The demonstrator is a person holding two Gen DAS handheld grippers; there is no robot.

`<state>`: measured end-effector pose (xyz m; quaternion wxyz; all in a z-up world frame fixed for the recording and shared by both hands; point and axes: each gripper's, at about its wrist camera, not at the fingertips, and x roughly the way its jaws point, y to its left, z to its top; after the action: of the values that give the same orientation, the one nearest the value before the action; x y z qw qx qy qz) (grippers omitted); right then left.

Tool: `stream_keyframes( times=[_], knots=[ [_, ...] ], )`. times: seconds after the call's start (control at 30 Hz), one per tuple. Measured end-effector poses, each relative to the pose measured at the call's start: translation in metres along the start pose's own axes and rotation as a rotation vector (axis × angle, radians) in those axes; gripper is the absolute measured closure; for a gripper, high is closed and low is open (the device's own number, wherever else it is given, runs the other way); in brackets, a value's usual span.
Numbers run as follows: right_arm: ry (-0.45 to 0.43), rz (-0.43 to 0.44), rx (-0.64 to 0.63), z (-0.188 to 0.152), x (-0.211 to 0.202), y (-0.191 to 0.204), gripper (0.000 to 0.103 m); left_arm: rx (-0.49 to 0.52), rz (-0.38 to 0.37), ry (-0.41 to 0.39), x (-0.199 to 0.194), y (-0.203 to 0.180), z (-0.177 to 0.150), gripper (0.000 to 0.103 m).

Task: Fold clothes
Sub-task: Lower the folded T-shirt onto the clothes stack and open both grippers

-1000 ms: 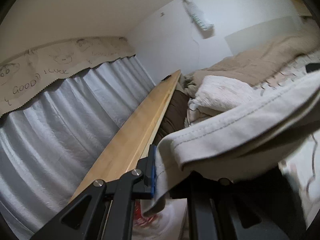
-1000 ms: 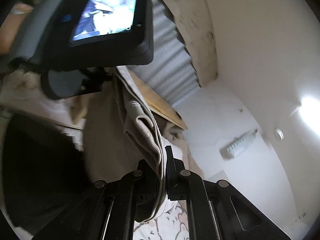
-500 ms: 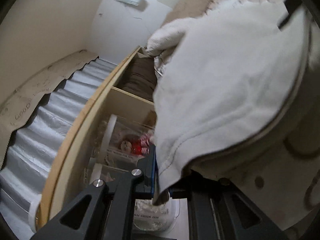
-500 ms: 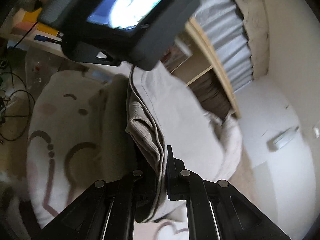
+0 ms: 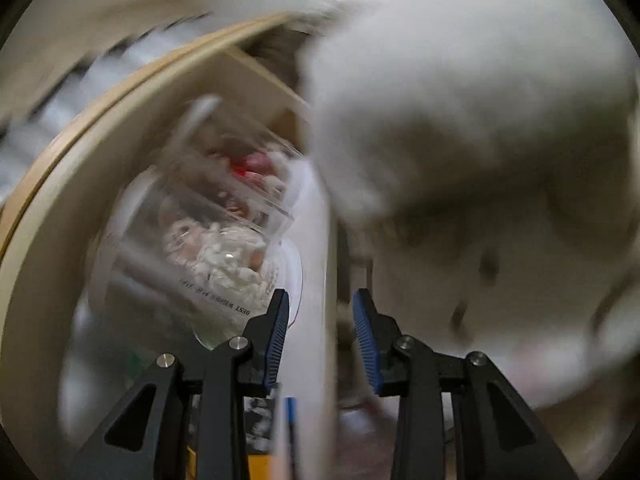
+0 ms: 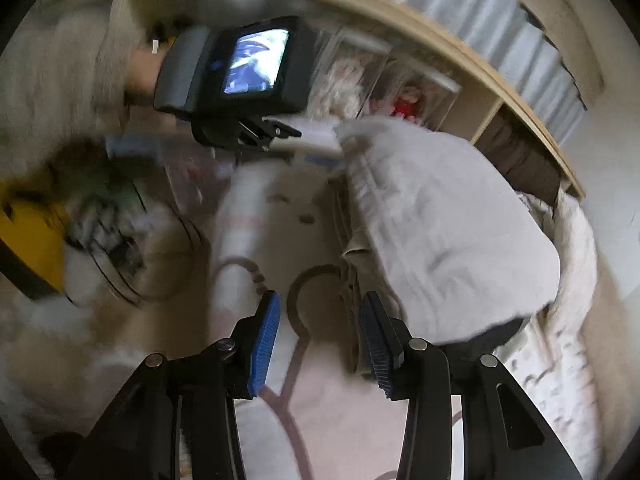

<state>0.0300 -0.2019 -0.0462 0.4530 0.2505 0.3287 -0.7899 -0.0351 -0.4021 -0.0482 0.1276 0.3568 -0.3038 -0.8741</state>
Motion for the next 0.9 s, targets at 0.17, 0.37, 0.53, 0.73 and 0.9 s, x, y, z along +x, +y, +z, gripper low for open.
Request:
stream_keyframes(
  times=[0.17,0.37,0.53,0.73,0.9],
  knots=[
    [-0.141,-0.029,0.337,0.005,-0.022,-0.085,0.061,-0.388,-0.246,-0.046,-0.029,0.05,0.103,0.066],
    [-0.139,-0.093,0.44,0.011,0.025,-0.128,0.061,-0.558,-0.484,0.116,0.038,0.039,0.229,0.062],
    [-0.068,-0.056,0.438,-0.004,0.067,-0.129,0.061,-0.618,-0.517,0.324,0.126,0.016,0.26,0.062],
    [-0.088,-0.054,0.454,-0.025,0.071,-0.131,0.06,-0.626,-0.456,0.327,0.156,-0.006,0.259,0.051],
    [-0.122,0.054,0.534,-0.034,0.04,-0.16,0.059,-0.645,-0.421,0.17,0.114,0.019,0.25,0.051]
  ],
)
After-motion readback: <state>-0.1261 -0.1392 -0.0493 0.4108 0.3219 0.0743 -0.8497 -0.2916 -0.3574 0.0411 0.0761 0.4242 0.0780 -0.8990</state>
